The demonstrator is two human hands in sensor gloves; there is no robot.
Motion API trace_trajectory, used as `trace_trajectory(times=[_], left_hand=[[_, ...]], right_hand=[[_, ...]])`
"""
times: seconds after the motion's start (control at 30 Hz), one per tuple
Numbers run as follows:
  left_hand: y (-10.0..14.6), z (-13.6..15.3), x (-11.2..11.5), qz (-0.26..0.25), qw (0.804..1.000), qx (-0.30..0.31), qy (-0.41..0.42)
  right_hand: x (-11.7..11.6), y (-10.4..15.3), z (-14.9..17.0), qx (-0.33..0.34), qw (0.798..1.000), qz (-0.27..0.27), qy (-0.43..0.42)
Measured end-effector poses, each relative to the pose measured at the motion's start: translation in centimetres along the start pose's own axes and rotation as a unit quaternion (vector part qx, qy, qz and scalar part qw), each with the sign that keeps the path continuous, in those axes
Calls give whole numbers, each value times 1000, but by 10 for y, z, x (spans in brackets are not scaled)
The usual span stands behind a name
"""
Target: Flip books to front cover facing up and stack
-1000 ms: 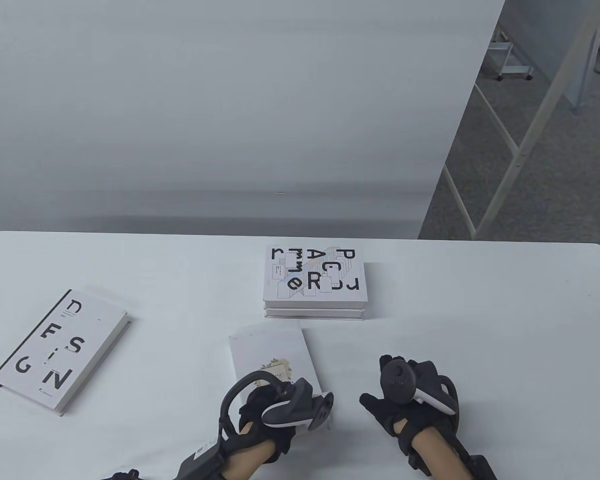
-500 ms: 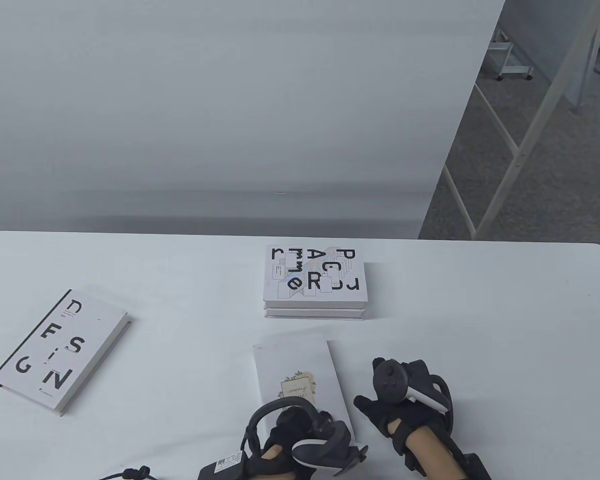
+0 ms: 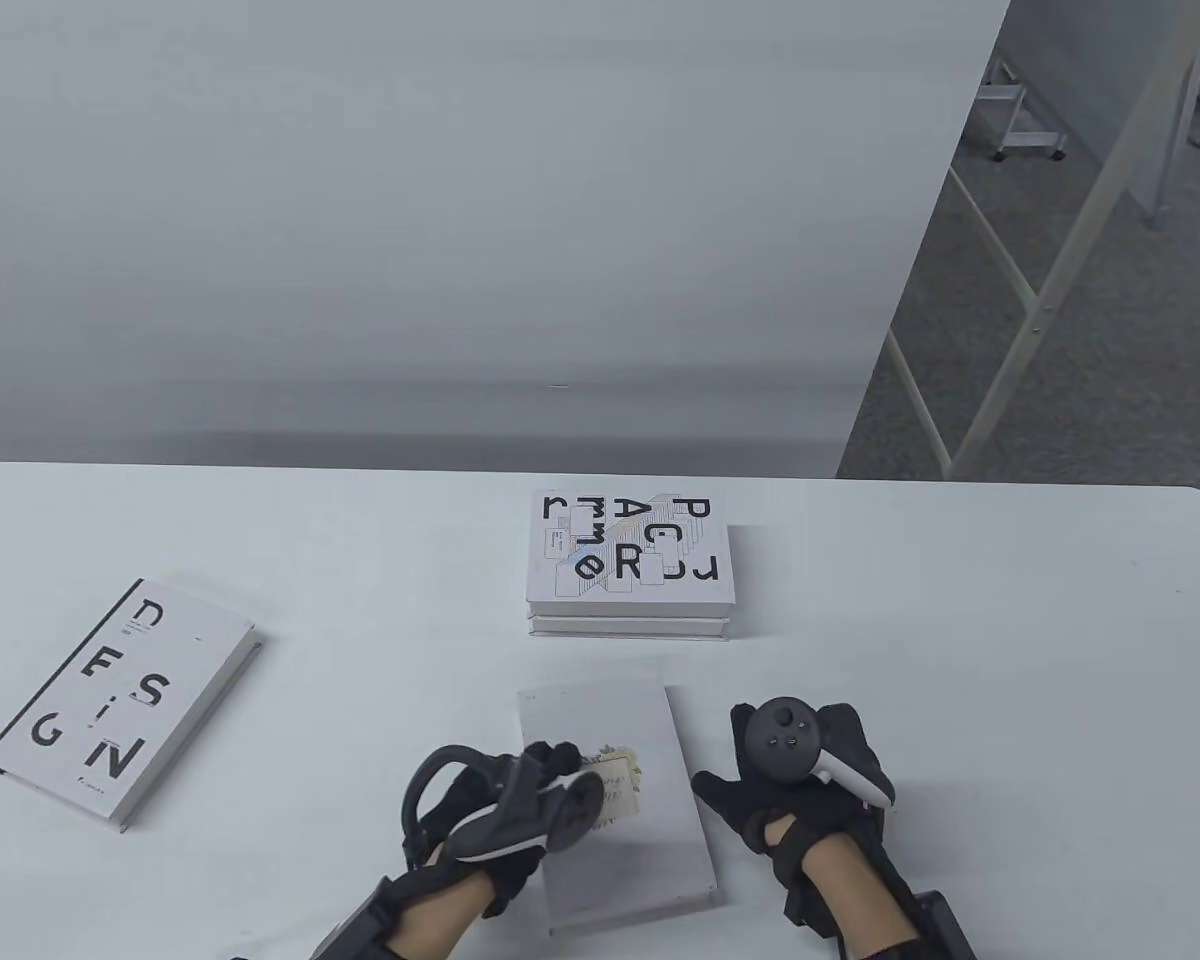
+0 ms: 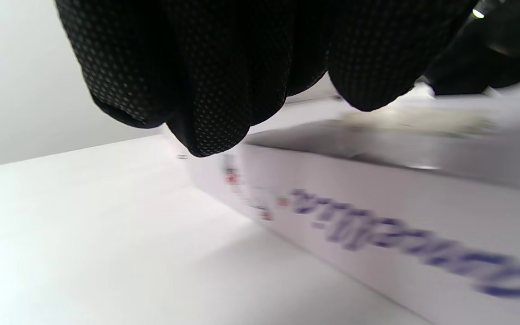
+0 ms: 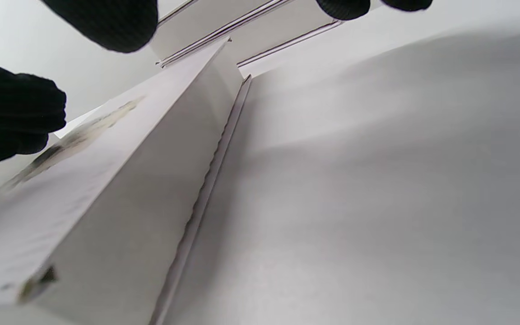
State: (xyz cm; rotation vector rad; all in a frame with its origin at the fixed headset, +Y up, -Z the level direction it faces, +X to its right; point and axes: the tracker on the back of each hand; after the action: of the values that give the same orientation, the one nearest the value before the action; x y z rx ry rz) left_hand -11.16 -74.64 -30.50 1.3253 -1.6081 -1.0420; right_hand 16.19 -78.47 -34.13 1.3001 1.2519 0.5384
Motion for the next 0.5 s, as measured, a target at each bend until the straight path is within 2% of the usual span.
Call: trace_trajectory(times=[0.1, 0.23, 0.33, 0.5], left_hand=[[-1, 19, 10, 44, 996, -46, 58], [-7, 27, 20, 87, 987, -72, 112], [-10, 28, 25, 123, 976, -66, 168], [-14, 27, 36, 152, 962, -47, 220]], right_hand=[[-5, -8, -8, 9, 1000, -21, 2], [-11, -20, -20, 27, 998, -49, -25], [-15, -23, -28, 41, 995, -62, -68], [-16, -20, -25, 39, 995, -64, -64]])
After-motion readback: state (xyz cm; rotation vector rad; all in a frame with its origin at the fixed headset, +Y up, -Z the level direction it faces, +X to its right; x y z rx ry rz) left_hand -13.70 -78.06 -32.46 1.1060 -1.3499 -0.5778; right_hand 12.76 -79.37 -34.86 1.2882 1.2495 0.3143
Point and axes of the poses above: the tracker on the back of each hand, its own z axis roughly to the little-finger side, its own y axis roughly from the fingertips to the wrist, x = y × z, and after that the axes turned 5 degrees about z, right-handed
